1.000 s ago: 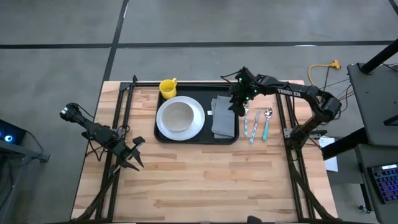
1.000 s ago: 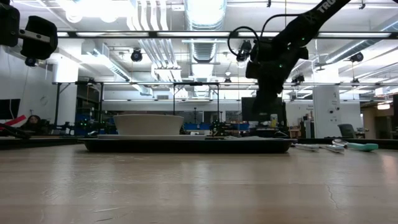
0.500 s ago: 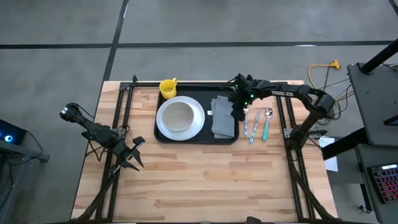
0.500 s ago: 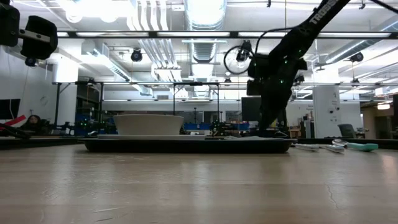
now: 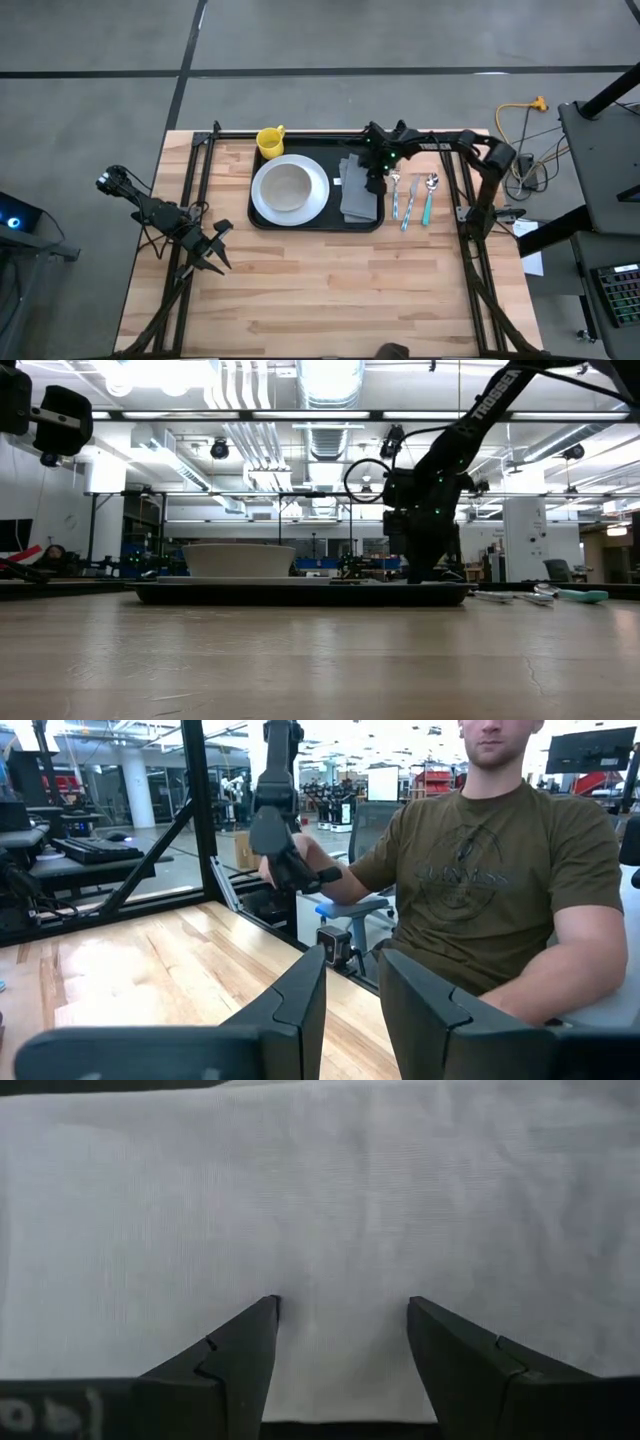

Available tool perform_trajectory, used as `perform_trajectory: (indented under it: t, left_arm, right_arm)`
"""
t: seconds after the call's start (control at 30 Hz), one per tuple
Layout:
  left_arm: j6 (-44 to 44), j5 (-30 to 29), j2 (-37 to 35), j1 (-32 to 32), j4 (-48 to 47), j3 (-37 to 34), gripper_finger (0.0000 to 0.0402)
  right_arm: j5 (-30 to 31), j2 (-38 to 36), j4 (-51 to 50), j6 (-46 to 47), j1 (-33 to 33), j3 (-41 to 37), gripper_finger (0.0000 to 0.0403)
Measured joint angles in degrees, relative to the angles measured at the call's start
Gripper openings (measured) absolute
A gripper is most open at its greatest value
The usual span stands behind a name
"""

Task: Set up tray
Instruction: Put the gray napkin to the right of the white plate on the black tray

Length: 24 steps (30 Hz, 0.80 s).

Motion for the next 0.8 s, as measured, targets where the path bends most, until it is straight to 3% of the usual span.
perform_trajectory:
  t: [0.23, 0.8]
  left_arm:
    - [0.00, -0.02, 0.00, 0.00, -0.02, 0.01, 0.0077]
    - [0.00, -0.02, 0.02, 0.00, 0.00, 0.01, 0.0077]
  right_arm:
    - [0.25, 3.28, -0.80, -0.87, -0.03, 2.26, 0.0210]
    - [1.31, 2.92, -0.59, 1.98, -0.03, 4.44, 0.0210]
